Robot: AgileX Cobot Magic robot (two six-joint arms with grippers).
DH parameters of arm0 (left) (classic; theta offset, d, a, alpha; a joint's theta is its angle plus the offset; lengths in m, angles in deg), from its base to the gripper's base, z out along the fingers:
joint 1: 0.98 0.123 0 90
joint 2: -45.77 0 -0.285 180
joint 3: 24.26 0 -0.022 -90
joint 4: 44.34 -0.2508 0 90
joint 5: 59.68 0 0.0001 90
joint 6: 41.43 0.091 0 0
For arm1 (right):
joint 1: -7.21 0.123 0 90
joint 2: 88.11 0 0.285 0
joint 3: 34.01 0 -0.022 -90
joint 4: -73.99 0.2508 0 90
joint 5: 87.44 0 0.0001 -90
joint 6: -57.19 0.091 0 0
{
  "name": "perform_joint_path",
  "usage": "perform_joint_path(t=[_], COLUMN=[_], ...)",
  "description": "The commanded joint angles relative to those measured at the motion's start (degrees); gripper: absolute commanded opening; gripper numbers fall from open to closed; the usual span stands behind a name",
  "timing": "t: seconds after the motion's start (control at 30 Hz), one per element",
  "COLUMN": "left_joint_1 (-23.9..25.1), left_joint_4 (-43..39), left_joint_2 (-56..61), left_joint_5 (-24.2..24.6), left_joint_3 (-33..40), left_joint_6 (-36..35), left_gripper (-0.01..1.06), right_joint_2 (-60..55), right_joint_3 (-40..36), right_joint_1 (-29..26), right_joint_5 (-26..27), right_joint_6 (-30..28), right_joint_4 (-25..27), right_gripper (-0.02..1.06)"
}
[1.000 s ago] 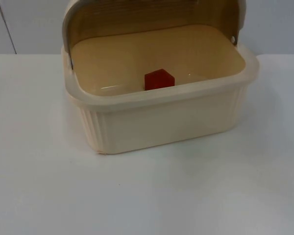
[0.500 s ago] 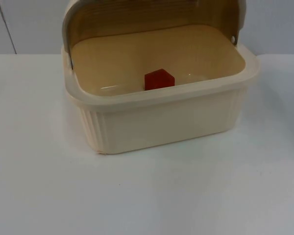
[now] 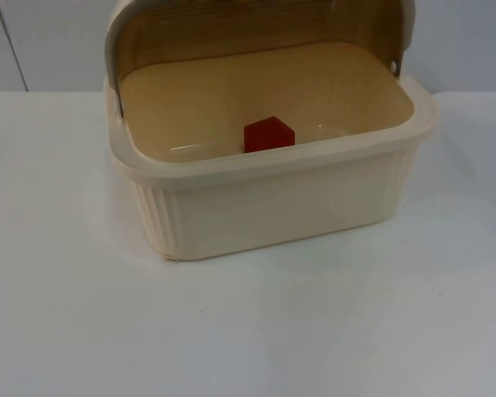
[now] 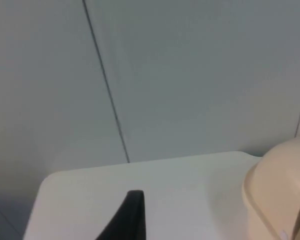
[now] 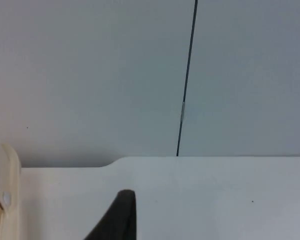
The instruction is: Open the box lid with the left hand, place the block into the box with the right hand, then close the box lid with the left hand.
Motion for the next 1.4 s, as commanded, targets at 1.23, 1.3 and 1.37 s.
perform_joint_path(t=[1.23,1.3,1.37], left_joint_1=[-11.98,-14.33,-16.86], left_joint_4=[10.60,6.70,1.78], left_joint_2=[-49.48,-49.52,-49.52], left_joint_5=[-19.14,-19.66,-19.77], left_joint_3=[-31.45,-31.45,-31.45], left_joint_6=[35.89,45.05,55.48], left_gripper=[1.04,1.04,1.04], right_joint_2=[1.02,1.02,1.02], right_joint_3=[0.00,0.00,0.00], right_joint_1=[-0.16,-0.16,-0.16], right_joint_5=[0.53,0.53,0.35], right_joint_6=[-0.22,-0.22,-0.22], right_joint_4=[-0.42,-0.42,-0.42], right_gripper=[1.05,1.05,1.05])
